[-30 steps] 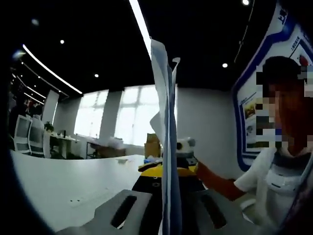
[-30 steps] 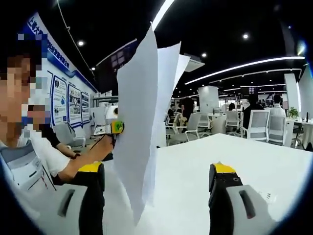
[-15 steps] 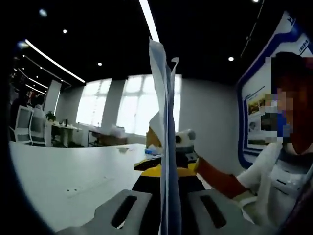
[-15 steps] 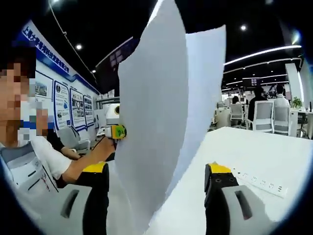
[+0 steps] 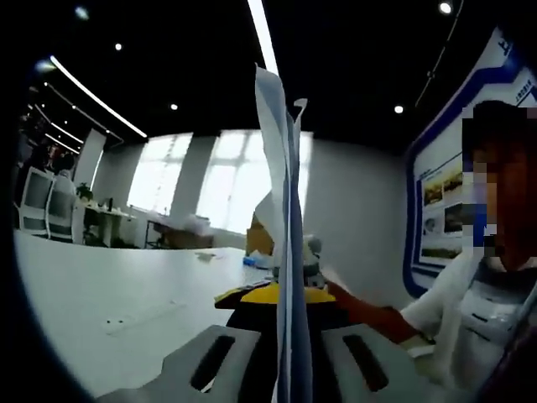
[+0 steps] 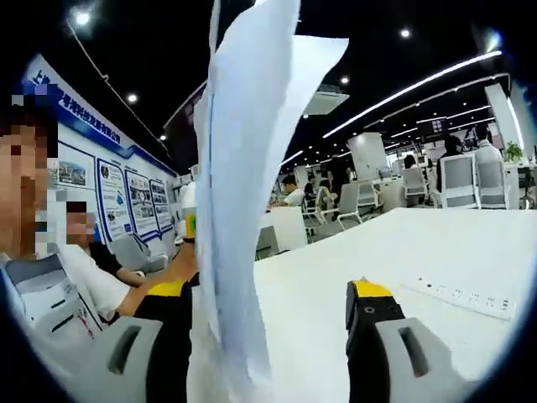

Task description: Organize the stack of printing papers by aligning and flattening the scattered papers on the table

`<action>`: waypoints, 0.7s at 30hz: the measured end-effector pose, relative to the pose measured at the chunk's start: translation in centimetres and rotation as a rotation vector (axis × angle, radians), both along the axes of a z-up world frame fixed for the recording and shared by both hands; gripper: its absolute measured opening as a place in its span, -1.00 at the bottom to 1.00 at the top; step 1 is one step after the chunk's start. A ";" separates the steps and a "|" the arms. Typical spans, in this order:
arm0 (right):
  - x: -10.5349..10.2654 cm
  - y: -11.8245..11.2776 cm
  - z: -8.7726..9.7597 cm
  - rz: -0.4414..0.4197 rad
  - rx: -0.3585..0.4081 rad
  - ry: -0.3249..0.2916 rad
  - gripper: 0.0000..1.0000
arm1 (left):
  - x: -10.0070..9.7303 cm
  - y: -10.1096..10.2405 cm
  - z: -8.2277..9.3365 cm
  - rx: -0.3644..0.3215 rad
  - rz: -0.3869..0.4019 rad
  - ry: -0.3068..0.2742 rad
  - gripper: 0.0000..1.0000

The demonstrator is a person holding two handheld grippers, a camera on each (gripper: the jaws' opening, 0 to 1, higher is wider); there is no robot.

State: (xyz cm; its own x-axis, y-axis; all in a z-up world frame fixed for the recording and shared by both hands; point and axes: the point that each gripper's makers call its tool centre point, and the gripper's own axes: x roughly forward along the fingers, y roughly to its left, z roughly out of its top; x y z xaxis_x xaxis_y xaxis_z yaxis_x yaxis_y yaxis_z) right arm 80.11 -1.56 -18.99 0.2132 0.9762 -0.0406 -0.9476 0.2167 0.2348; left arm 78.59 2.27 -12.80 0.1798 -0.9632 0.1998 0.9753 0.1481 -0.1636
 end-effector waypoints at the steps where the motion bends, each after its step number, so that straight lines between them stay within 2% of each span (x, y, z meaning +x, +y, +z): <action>1: 0.0 0.1 0.0 0.006 0.005 0.002 0.38 | 0.0 -0.1 0.0 0.001 -0.003 0.001 -0.88; 5: -0.1 0.6 0.0 0.033 0.021 0.008 0.36 | -0.3 -0.7 -0.2 0.004 -0.027 0.011 -0.88; 7: -0.3 0.9 0.0 0.046 0.025 0.002 0.26 | -0.2 -0.9 -0.3 0.007 -0.033 0.011 -0.88; 10: -0.3 0.9 0.5 0.064 0.051 -0.022 0.01 | -0.5 -1.0 -0.3 0.004 -0.040 0.014 -0.88; 14: -1.3 0.9 1.2 0.115 0.076 -0.059 -0.49 | -0.3 -0.9 -0.4 0.000 -0.032 0.020 -0.88; 18: -2.3 0.7 2.2 0.160 0.107 -0.097 -0.90 | 0.2 -0.6 -0.7 -0.003 -0.021 0.032 -0.88; 19: -2.5 0.6 2.3 0.168 0.110 -0.098 -0.98 | 0.5 -0.5 -0.8 -0.008 -0.013 0.039 -0.88; 21: -3.1 0.9 2.2 0.172 0.096 -0.067 -1.00 | 0.8 -0.4 -1.1 -0.014 -0.013 0.053 -0.88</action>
State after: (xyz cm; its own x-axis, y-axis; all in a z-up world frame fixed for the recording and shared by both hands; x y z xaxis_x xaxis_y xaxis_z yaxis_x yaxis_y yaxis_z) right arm 77.02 -0.65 -16.79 0.0419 0.9972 0.0626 -0.9829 0.0298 0.1818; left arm 79.42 1.83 -13.86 0.1777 -0.9628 0.2036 0.9671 0.1326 -0.2170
